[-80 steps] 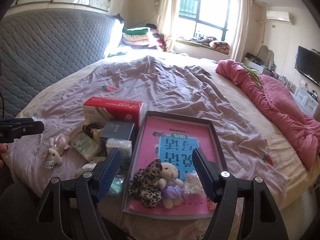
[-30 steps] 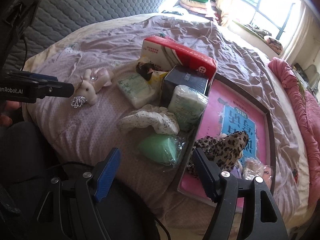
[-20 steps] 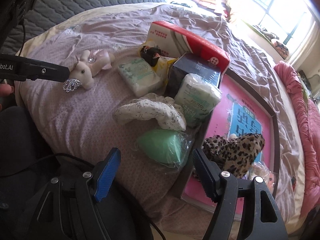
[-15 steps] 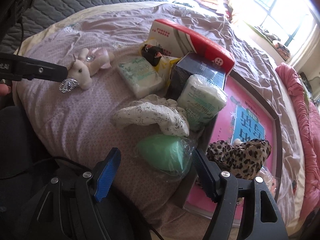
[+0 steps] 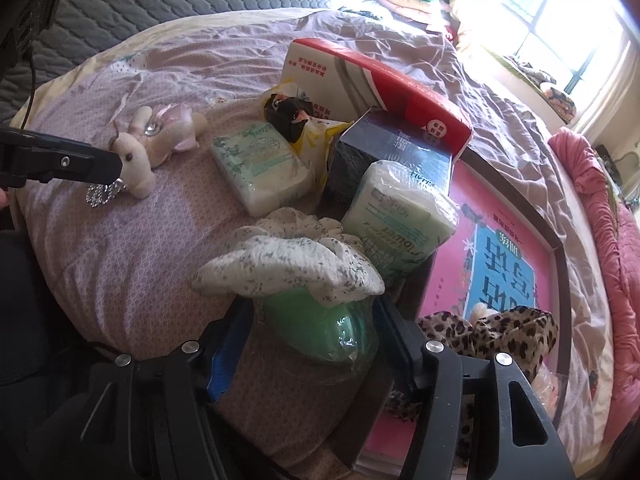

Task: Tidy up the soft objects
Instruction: 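Grasp the cream bunny plush with the left gripper while the right gripper grasps the green sponge bag, then carry the bunny plush with the left gripper while the right gripper carries the green sponge over the tray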

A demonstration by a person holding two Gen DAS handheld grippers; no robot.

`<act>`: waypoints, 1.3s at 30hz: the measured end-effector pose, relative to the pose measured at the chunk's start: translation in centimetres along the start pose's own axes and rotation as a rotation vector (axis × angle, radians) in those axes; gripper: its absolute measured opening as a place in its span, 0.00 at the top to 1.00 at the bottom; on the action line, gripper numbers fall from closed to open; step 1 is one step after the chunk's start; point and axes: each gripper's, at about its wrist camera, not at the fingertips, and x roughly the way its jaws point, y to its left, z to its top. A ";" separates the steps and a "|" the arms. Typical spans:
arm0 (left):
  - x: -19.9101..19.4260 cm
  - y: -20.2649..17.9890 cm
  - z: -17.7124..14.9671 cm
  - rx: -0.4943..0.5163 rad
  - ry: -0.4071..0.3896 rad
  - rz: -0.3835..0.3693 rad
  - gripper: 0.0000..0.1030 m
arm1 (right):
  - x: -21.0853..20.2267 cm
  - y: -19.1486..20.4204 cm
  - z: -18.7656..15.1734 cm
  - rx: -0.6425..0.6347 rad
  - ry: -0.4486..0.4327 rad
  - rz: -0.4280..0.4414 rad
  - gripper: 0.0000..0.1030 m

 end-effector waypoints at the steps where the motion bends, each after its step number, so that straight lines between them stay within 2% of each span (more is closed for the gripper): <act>1: 0.2 0.3 0.2 -0.011 0.001 0.006 0.27 | 0.2 -0.1 0.1 0.007 -0.002 0.003 0.39; 8: 1.7 1.3 1.0 -0.068 0.020 -0.004 0.27 | 1.1 -1.0 0.8 0.076 -0.038 0.042 0.48; 13: 2.9 0.0 1.1 -0.009 -0.003 0.063 0.27 | 0.6 -1.5 0.3 0.128 -0.056 0.074 0.52; 15: 3.2 -0.5 1.0 0.021 -0.003 0.092 0.28 | 0.3 -1.9 0.0 0.151 -0.071 0.086 0.57; 17: 3.6 -0.8 1.1 0.032 -0.001 0.098 0.29 | 0.0 -2.1 -0.3 0.172 -0.076 0.102 0.57; 19: 3.8 -0.9 1.2 0.034 -0.001 0.105 0.37 | 0.1 -2.1 -0.5 0.177 -0.073 0.109 0.57; 22: 4.2 -0.8 1.3 0.046 0.000 0.109 0.39 | 0.0 -2.0 -0.5 0.157 -0.066 0.104 0.57; 28: 4.2 -0.9 1.2 0.066 -0.003 0.106 0.39 | 0.3 -1.9 -0.8 0.149 -0.031 0.119 0.49; 35: 4.5 -1.4 1.1 0.086 -0.003 0.129 0.38 | 1.2 0.1 -0.7 0.016 0.013 0.031 0.38; 38: 4.7 -1.9 1.1 0.111 -0.010 0.149 0.37 | 1.6 0.4 -0.7 -0.016 0.012 -0.007 0.38; 39: 4.8 -2.1 1.0 0.124 -0.012 0.157 0.37 | 1.6 0.4 -0.6 -0.015 0.013 -0.010 0.41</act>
